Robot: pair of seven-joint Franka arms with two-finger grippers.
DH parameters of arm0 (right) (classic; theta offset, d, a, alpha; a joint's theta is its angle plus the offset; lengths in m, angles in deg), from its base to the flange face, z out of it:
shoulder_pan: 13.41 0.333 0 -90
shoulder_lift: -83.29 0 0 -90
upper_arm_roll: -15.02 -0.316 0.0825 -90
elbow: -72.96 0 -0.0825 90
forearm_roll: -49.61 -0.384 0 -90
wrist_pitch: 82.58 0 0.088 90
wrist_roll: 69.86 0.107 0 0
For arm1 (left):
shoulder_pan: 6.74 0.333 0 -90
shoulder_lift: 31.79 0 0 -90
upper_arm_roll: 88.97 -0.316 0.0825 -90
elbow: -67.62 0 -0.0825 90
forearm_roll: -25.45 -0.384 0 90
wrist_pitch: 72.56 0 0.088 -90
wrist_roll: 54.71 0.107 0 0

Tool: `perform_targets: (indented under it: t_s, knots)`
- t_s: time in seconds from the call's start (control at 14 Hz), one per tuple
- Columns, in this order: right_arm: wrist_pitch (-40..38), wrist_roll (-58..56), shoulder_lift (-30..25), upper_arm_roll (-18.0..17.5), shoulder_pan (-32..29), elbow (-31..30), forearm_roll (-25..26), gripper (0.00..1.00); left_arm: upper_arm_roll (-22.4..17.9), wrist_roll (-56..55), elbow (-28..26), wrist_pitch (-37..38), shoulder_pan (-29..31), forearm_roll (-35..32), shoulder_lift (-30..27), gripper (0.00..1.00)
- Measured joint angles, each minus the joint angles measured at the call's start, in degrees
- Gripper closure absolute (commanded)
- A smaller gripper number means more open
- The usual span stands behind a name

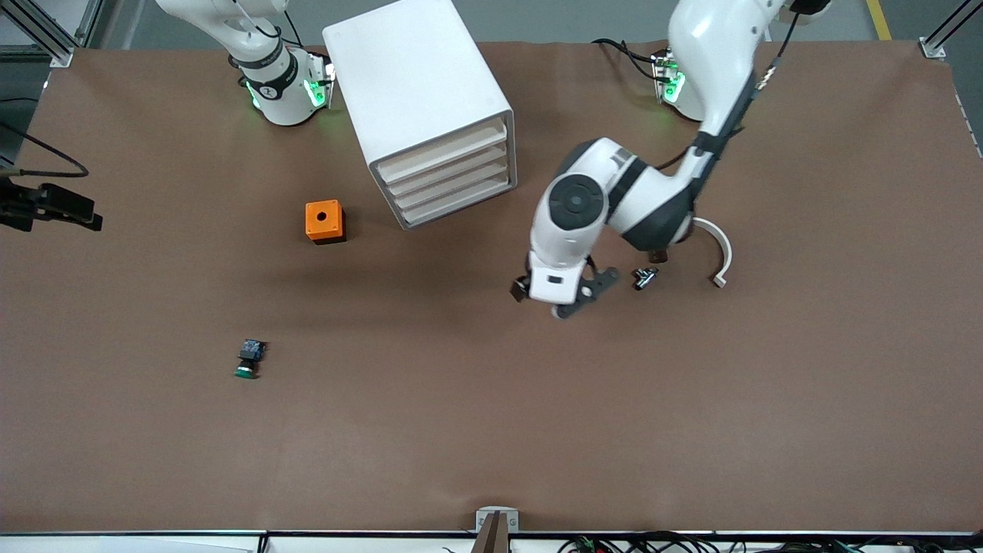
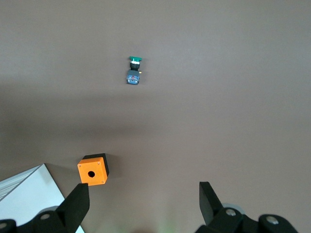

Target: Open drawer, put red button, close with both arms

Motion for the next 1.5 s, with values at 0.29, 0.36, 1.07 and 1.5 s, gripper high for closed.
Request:
perform_targets:
  t_s: [0.29,0.36,1.07,1.5]
  knots:
    - [-1.2,0.0,-4.0,-0.4,0.3,-1.5,0.0,0.00,0.0,12.4,0.7,6.0,9.8,-0.7,-4.9,0.00]
    - [-1.2,0.0,-4.9,-0.5,0.4,-2.3,0.0,0.00,0.0,16.0,1.1,8.7,12.1,-0.7,-6.3,0.00]
    - [0.5,1.1,-10.5,0.0,0.2,-10.4,-1.6,0.00,-0.6,51.6,1.7,23.2,27.1,-0.7,-22.3,0.00]
    - [2.1,1.4,-12.8,1.0,-0.1,-13.7,-1.6,0.00,-6.3,63.8,-4.3,28.0,26.8,0.0,-33.2,0.00]
